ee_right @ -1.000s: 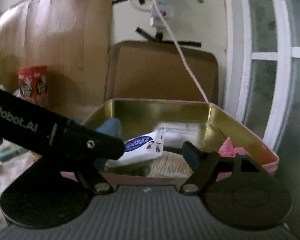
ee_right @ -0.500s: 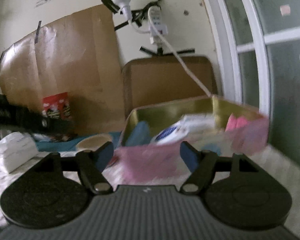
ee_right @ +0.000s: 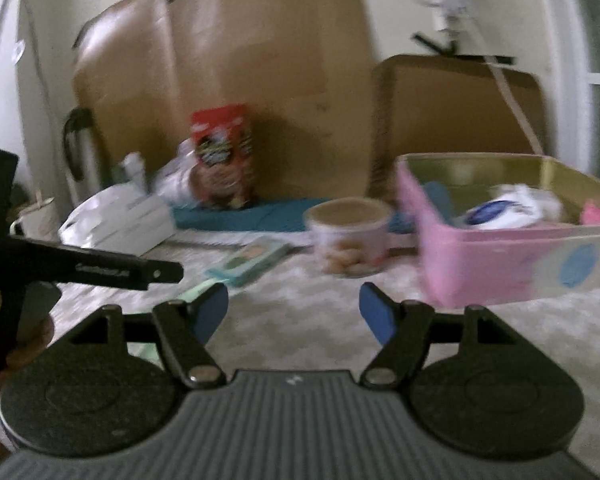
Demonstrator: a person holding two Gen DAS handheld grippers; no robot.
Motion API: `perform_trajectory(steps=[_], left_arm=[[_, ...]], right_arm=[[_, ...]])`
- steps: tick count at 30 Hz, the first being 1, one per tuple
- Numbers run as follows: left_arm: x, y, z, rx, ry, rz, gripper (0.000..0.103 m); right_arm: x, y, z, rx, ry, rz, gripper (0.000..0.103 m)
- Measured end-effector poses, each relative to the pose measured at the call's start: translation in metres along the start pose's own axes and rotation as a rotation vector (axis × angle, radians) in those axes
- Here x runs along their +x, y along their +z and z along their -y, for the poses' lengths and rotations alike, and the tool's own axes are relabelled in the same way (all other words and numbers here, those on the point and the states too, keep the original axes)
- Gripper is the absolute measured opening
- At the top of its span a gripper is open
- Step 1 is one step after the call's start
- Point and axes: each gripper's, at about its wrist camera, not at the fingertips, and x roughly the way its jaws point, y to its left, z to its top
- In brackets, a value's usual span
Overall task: Organize soft objects
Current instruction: 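Reach the right gripper to the small teal-and-orange box and grasp it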
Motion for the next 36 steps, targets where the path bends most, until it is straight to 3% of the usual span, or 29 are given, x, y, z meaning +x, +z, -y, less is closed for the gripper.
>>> perform_trajectory(steps=[4,8,16,19,21,23,25,31,36], left_arm=[[0.000,-0.011,-0.034,-0.034,0.062,0.019,0.077],[0.002,-0.016,-0.064,-0.162,0.012,-0.003,0.075],[0.003,-0.017,-0.066,-0.188,0.004,-0.009,0.077],[0.005,-0.017,-0.067,-0.185,0.005,-0.009,0.077],[0.005,-0.017,-0.069,-0.187,0.001,-0.008,0.077],[0.006,-0.016,-0.070,-0.190,-0.002,-0.008,0.077],[0.007,-0.016,-0.071,-0.192,0.000,-0.008,0.077],[0.006,-0.015,-0.072,-0.195,0.010,-0.008,0.077],[0.005,-0.015,-0.075,-0.209,0.011,-0.005,0.078]], right_arm=[[0.024,0.002,-0.023,-0.039,0.051,-0.055,0.072],[0.053,0.008,-0.041,-0.070,0.076,-0.102,0.071],[0.123,0.027,-0.053,-0.069,0.021,-0.177,0.071],[0.151,0.028,-0.052,-0.077,-0.016,-0.236,0.077],[0.160,0.031,-0.050,-0.056,-0.006,-0.244,0.072],[0.168,0.036,-0.049,-0.019,0.012,-0.273,0.049],[0.172,0.042,-0.052,-0.010,0.060,-0.298,0.042],[0.185,0.051,-0.073,-0.075,0.112,-0.328,0.040],[0.181,0.049,-0.082,-0.088,0.249,-0.382,0.041]])
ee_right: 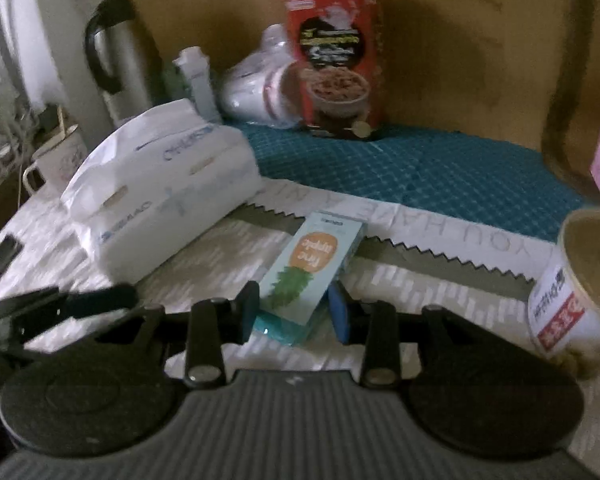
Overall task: Organize soft objects
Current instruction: 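Reach the right gripper to the small teal-and-orange box and grasp it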
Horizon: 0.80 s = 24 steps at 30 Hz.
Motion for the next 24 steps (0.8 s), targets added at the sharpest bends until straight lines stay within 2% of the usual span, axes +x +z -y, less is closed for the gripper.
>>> perform_trajectory(steps=[1,4,7,12,16,17,18,21,24], left_arm=[[0.000,0.000,0.000,-0.001,0.000,0.000,0.078],[0.000,0.001,-0.002,-0.009,-0.001,0.002,0.078],[-0.001,0.002,-0.004,-0.019,0.000,0.005,0.078],[-0.006,0.000,-0.008,-0.029,-0.008,0.034,0.077],[-0.026,-0.005,-0.019,-0.063,-0.090,0.078,0.078],[-0.033,-0.008,-0.024,-0.085,-0.098,0.090,0.085],[-0.041,-0.012,-0.030,-0.104,-0.105,0.079,0.088],[-0.061,-0.029,-0.050,-0.155,-0.120,0.031,0.088],[-0.085,-0.044,-0.063,-0.162,-0.106,0.038,0.087]], right_arm=[[0.000,0.001,-0.001,-0.013,-0.003,0.001,0.041],[-0.005,0.004,0.001,0.013,-0.022,0.022,0.052],[-0.001,0.007,-0.003,0.014,-0.014,0.020,0.056],[0.018,0.004,-0.020,-0.113,-0.068,-0.006,0.052],[0.012,0.007,-0.015,-0.058,-0.002,-0.024,0.049],[0.009,0.006,-0.015,-0.039,0.027,-0.023,0.049],[0.006,0.004,-0.016,-0.031,0.050,-0.026,0.049],[-0.001,-0.012,-0.034,-0.124,0.061,-0.043,0.049],[-0.019,-0.035,-0.059,-0.264,0.117,-0.034,0.049]])
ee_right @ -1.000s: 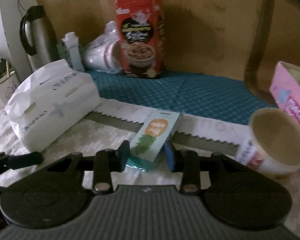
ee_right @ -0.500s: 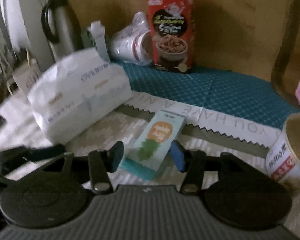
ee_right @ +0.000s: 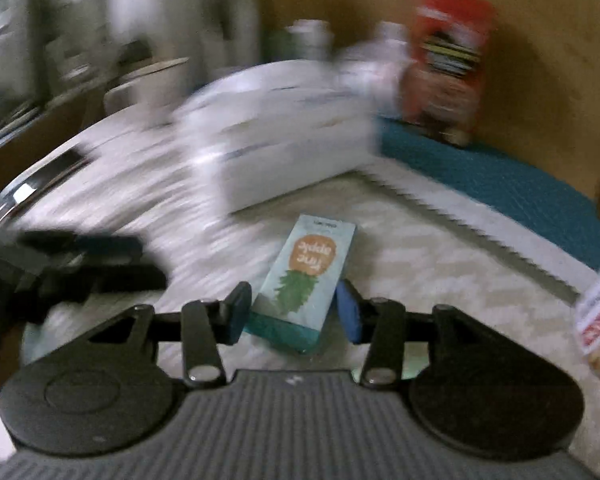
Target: Organize soft objects
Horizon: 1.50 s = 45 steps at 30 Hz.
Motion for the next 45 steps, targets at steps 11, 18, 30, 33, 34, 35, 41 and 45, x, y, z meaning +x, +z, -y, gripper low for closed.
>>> perform_trajectory(steps=[11,18,30,33,34,35,41,45], left_arm=[[-0.012,-0.003,0.018,0.021,-0.008,-0.027,0.080],[-0.002,-0.001,0.052,0.100,-0.019,-0.047,0.074],[0.010,-0.028,0.080,0.228,0.173,-0.124,0.072],[0.009,-0.028,0.079,0.216,0.181,-0.126,0.074],[0.010,-0.027,0.079,0.216,0.184,-0.126,0.075],[0.009,-0.028,0.079,0.216,0.188,-0.125,0.076],[0.010,-0.027,0.079,0.213,0.192,-0.124,0.077],[0.011,-0.026,0.077,0.216,0.187,-0.124,0.079]], right_arm=[[-0.058,-0.072,-0.069,-0.278,0.105,0.041,0.057],[-0.079,-0.092,-0.057,-0.207,0.011,0.115,0.061],[-0.074,-0.109,-0.054,-0.122,0.011,0.178,0.067],[-0.076,-0.113,-0.057,-0.110,-0.004,0.201,0.067],[-0.076,-0.115,-0.057,-0.108,-0.010,0.208,0.067],[-0.077,-0.117,-0.058,-0.103,-0.018,0.219,0.067],[-0.080,-0.125,-0.056,-0.058,-0.041,0.263,0.068],[-0.080,-0.126,-0.056,-0.026,-0.046,0.277,0.068]])
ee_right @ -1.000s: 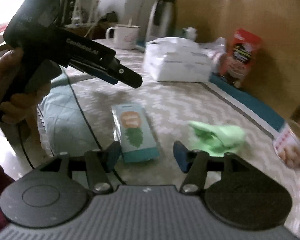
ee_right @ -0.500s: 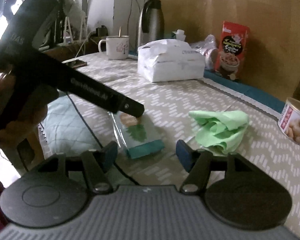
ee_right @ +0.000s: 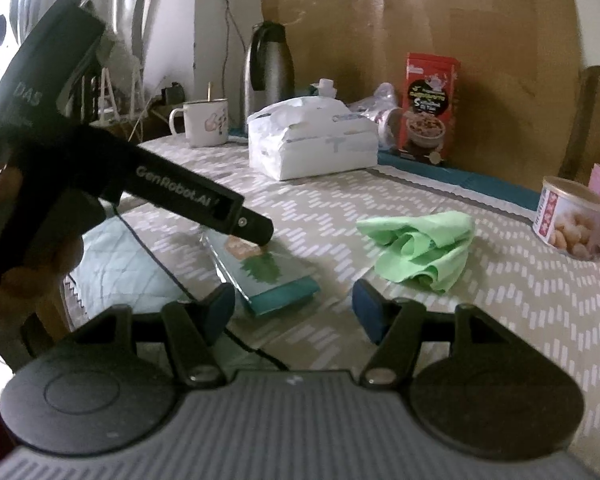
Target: Organize soft objects
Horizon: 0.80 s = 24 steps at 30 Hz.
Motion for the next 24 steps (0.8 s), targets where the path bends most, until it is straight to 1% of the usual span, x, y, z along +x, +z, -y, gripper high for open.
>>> perform_trajectory(steps=[1,3,4,5,7,8,12,13,14,17,22,24], left_arm=[[-0.0005,-0.0001,0.0001,0.000,0.000,0.001,0.079],[-0.0012,-0.0012,0.0004,0.000,-0.001,0.001,0.079],[-0.0015,-0.0012,0.0003,0.000,-0.002,0.002,0.079],[-0.0017,-0.0013,-0.0002,0.001,-0.004,0.002,0.079],[-0.0026,-0.0020,0.0008,0.000,-0.002,0.003,0.080],[-0.0028,-0.0020,0.0010,0.000,-0.002,0.003,0.080],[-0.0027,-0.0021,0.0008,0.000,0.003,0.003,0.083],[-0.0032,-0.0029,0.0008,0.001,0.006,0.004,0.085],[-0.0034,-0.0034,0.0010,0.000,0.014,0.003,0.089],[-0.0029,-0.0036,-0.0007,-0.002,0.023,0.003,0.094],[-0.0020,-0.0029,-0.0013,-0.002,0.027,0.002,0.096],[-0.0044,-0.0032,-0.0030,-0.013,0.025,0.003,0.091]], right_arm=[[-0.0004,-0.0002,0.0002,0.009,-0.002,0.003,0.068],[-0.0005,-0.0003,-0.0009,0.021,-0.011,0.006,0.073],[-0.0008,-0.0002,-0.0014,0.022,-0.014,0.005,0.079],[-0.0011,-0.0003,-0.0019,0.024,-0.017,0.003,0.089],[-0.0018,-0.0013,-0.0024,0.037,-0.013,0.003,0.100],[-0.0019,-0.0018,-0.0018,0.043,-0.009,0.001,0.102],[-0.0024,-0.0034,0.0005,0.065,-0.012,0.003,0.103],[-0.0025,-0.0037,0.0005,0.068,-0.013,0.006,0.103],[-0.0023,-0.0036,-0.0002,0.070,-0.015,0.007,0.103],[-0.0026,-0.0038,-0.0001,0.066,-0.015,0.005,0.103],[-0.0025,-0.0039,-0.0005,0.063,-0.018,0.004,0.103],[-0.0023,-0.0038,-0.0013,0.062,-0.020,0.003,0.103]])
